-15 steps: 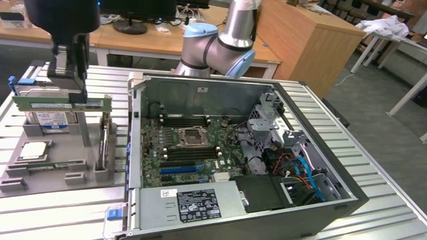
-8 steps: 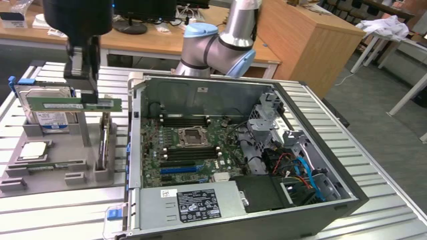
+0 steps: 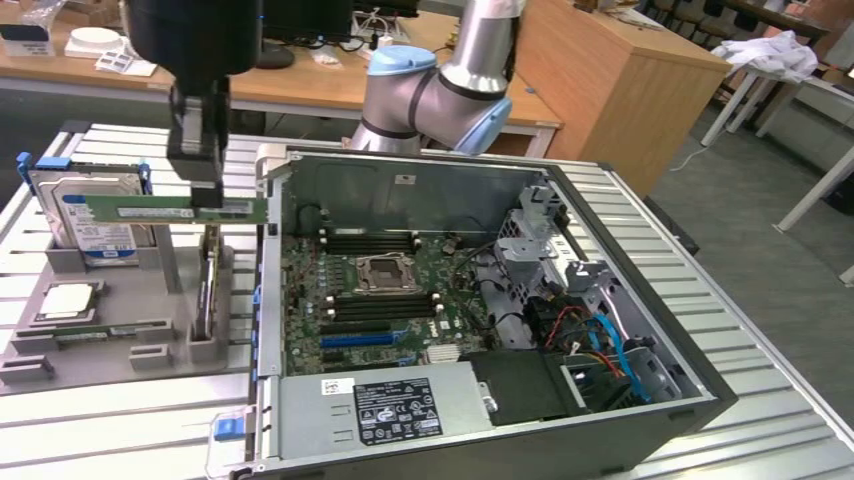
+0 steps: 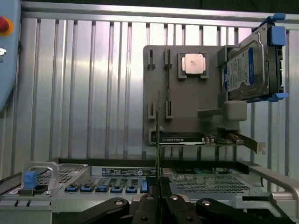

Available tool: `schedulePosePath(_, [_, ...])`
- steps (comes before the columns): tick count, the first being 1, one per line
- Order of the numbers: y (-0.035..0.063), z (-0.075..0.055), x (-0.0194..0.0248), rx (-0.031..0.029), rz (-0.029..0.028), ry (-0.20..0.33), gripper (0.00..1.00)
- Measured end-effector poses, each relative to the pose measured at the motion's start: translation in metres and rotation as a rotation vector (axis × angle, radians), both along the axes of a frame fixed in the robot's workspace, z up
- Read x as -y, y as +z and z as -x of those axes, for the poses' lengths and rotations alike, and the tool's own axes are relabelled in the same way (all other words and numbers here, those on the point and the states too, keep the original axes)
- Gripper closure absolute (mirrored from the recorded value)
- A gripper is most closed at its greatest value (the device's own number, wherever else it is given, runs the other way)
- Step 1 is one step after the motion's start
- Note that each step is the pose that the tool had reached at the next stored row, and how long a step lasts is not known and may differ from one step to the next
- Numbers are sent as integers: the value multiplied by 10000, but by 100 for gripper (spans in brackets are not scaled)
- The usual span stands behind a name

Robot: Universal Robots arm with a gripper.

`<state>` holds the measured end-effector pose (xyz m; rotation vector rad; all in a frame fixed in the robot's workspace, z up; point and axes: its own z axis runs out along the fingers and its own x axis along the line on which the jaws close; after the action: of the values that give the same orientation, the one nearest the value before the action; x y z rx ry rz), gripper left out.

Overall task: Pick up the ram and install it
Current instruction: 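Pick up the ram and move it above insertion slot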

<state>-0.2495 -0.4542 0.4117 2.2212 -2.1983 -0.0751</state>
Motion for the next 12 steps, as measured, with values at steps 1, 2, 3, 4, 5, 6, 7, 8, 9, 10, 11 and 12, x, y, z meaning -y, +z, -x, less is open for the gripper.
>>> schedulePosePath(1, [0, -24, 0, -1, 0, 0, 88])
schedulePosePath(2, [1, -51, 0, -1, 1, 1, 88])
schedulePosePath(3, [0, -78, 0, -1, 0, 1, 88])
schedulePosePath(4, [0, -106, 0, 0, -1, 1, 88])
schedulePosePath(5, [0, -134, 0, 0, -1, 2, 88])
schedulePosePath(6, [0, -161, 0, -1, 0, 0, 88])
schedulePosePath(7, [0, -189, 0, -1, 0, 0, 88])
schedulePosePath(8, [0, -218, 0, 0, 0, 0, 88])
schedulePosePath(9, [1, -250, 0, -1, 1, 1, 88])
schedulePosePath(10, [0, -281, 0, 0, 0, 1, 88])
schedulePosePath(11, [0, -313, 0, -1, 0, 2, 88])
schedulePosePath(12, [0, -345, 0, -1, 0, 2, 88])
